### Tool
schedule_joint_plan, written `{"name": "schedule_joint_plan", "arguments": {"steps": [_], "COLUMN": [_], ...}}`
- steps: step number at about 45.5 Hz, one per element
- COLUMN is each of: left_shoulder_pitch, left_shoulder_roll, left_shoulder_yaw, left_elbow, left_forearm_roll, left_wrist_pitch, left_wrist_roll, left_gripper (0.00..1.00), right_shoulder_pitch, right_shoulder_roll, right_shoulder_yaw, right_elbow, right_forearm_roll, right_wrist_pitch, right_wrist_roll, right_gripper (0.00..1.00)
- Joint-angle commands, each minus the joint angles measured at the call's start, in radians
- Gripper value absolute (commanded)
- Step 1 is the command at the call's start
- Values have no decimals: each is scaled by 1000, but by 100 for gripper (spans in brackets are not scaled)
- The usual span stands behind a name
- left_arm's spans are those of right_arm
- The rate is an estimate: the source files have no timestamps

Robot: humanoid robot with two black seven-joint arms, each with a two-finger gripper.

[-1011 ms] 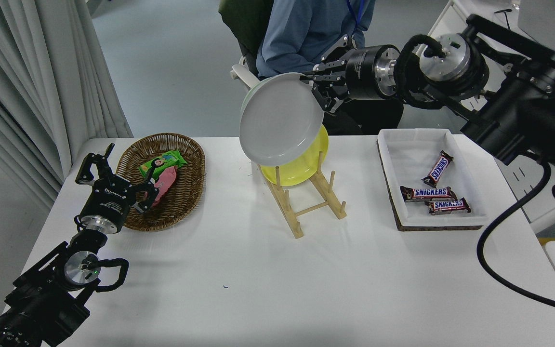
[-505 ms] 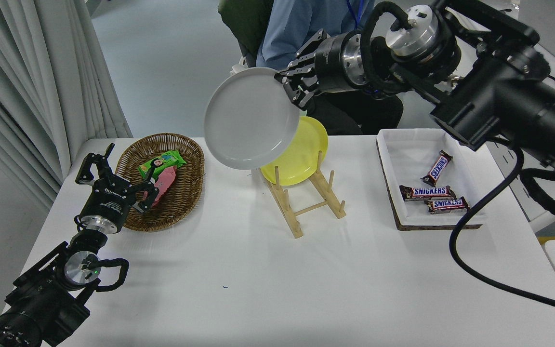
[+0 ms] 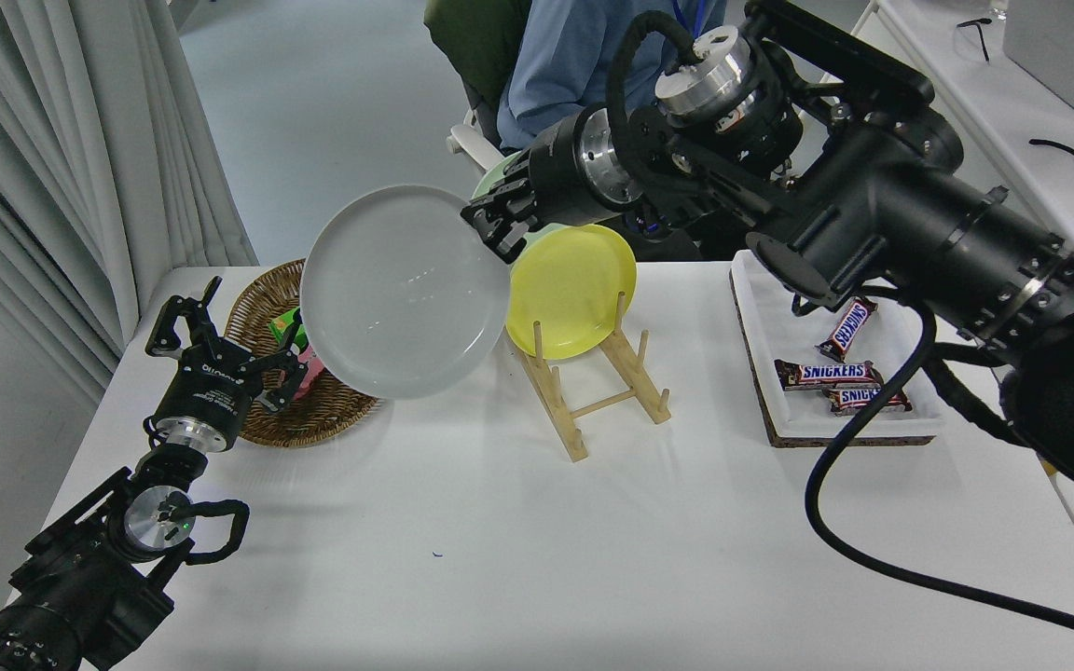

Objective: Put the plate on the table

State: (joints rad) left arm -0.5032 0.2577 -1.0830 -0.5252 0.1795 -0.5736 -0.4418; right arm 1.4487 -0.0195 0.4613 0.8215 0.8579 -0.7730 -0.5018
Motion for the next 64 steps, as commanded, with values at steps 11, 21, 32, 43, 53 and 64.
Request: {"name": "schedule_joint_plan", "arguments": {"steps": [11,21,32,43,53,64], "left_shoulder_pitch": [0,0,0,0,0,0], "left_shoulder_roll": [0,0,0,0,0,0], "left_shoulder_yaw": [0,0,0,0,0,0], "left_elbow": [-1,-1,-1,-1,-1,-1], "left_forearm_roll": [0,0,0,0,0,0], "left_wrist_pitch": [0,0,0,0,0,1], "left_wrist_roll": [0,0,0,0,0,0], "left_gripper": [100,100,100,100,100,100], "right_shoulder_pitch": [-136,-212,-277,-335,-386,-432], "right_shoulder_roll": [19,19,19,19,19,19], "right_shoulder_yaw": [-82,-79,-73,-73,-73,-73], "right_elbow": [-8,-156,-185,-177,-177,-174], "right_forearm_roll": [1,7,42,101,144,171], "right_wrist_pitch": [-12,-12,-12,-12,-12,-12], "right_wrist_roll": [2,5,6,8,8,8], "right_gripper": [0,0,0,0,0,0]}}
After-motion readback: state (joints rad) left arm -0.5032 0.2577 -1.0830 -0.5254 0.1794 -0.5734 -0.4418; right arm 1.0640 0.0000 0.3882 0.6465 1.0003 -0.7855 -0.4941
